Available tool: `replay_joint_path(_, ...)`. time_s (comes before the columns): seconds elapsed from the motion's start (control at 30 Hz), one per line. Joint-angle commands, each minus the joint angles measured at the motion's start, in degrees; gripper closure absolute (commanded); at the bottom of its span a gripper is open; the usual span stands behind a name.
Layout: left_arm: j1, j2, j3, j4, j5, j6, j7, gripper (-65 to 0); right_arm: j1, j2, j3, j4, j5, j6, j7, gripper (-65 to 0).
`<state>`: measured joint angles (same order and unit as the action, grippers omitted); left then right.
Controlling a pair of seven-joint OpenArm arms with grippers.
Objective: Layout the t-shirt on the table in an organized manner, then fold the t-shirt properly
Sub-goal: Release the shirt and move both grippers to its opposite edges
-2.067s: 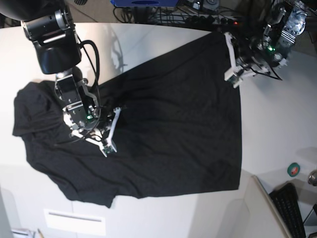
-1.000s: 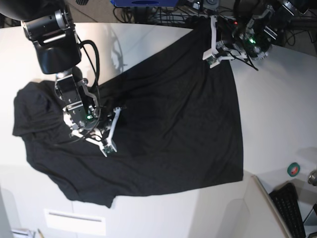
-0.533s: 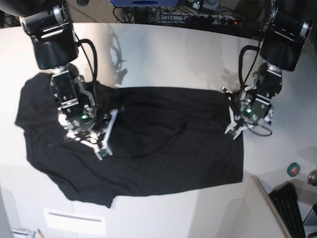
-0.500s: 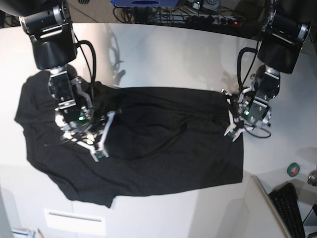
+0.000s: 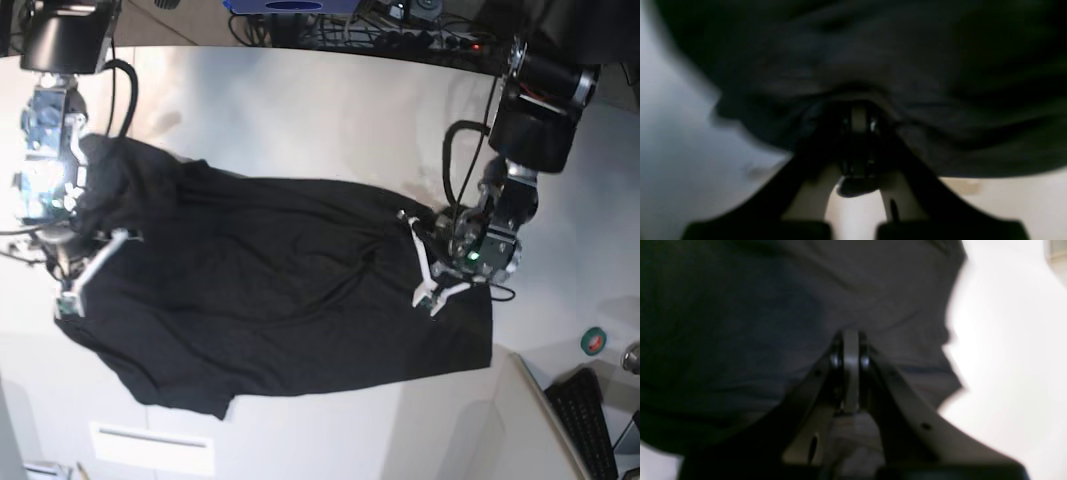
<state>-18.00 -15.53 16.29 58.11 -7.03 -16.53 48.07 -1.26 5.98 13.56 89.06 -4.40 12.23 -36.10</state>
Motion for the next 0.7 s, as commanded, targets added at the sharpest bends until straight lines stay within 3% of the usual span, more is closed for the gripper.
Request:
replay_joint_path(0.0,0.72,-1.83,-3.42,3.21,0.92,0.93,0.59,0.0,-0.11,0.48,0.90,2.50,0.49,-0.14,1.33,0.0)
replay_joint_path(0.2,11.89,-2.45,-20.73,21.50,0.92,0.93,0.59,0.0,-6.52,0.31,2.13,6.02,0.67,-0.14,1.24,-1.4)
replay_joint_path(0.33,18.75,-2.45,-27.77,30.64,0.92,0.93,0.59,0.0,-9.34,0.04,1.69,6.20,0.76,-0.05,1.24,-22.7)
replay_joint_path(0.43,23.49,-2.45,-33.57,33.89,0.92,-0.12,0.59,0.0,-10.57,-1.10,1.69,5.67,0.67,0.21,1.24,-32.1)
replay_joint_path(0.57,27.98,-1.83,-41.92,33.81,0.83,-12.87,0.59,0.0,-11.71,-1.01,-1.83,5.84,0.58,0.21,1.24,-37.4)
replay_joint_path(0.67,30.00,1.16,-49.31,33.81,0.83,-20.52,0.59,0.0,-11.80,-0.84,-4.38,5.67,0.49,0.21,1.24,-37.4)
